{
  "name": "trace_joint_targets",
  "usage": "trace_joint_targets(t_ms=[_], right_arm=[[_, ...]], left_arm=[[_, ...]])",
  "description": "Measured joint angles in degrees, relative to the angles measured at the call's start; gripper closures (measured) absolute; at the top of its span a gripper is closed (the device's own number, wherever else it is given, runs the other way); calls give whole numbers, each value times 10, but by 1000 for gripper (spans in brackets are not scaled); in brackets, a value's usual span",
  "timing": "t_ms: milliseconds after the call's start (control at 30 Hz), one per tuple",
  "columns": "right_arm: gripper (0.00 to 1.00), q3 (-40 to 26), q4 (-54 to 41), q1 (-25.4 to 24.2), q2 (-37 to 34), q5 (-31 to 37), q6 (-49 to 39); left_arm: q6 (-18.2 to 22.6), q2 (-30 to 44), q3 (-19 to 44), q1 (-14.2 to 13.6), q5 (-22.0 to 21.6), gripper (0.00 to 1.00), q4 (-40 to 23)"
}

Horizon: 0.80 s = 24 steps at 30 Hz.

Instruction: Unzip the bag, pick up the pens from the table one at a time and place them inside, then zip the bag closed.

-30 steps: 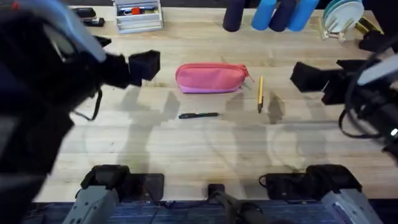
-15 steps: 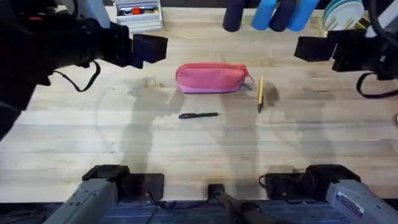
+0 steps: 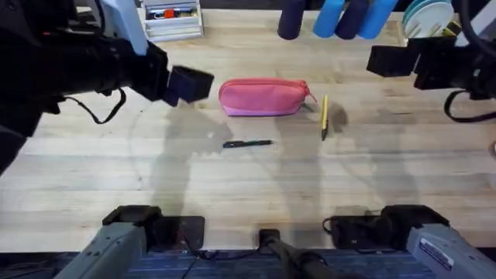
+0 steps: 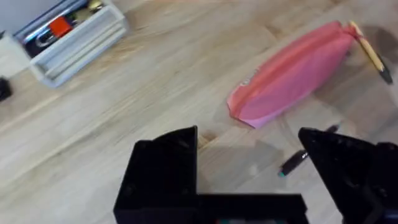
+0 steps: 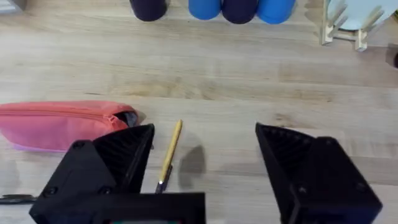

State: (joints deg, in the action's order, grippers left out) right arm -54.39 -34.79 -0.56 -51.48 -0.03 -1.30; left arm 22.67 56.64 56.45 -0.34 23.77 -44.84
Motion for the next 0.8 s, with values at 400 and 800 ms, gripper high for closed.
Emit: trace_joint_targets(t_ms=[400, 800], right_arm=[[5, 0, 0, 0, 0, 0, 0], [5, 0, 0, 0, 0, 0, 0]], left_arm=[[251, 3, 0, 0, 46, 7, -20], [362, 30, 0, 0, 56, 8, -32]])
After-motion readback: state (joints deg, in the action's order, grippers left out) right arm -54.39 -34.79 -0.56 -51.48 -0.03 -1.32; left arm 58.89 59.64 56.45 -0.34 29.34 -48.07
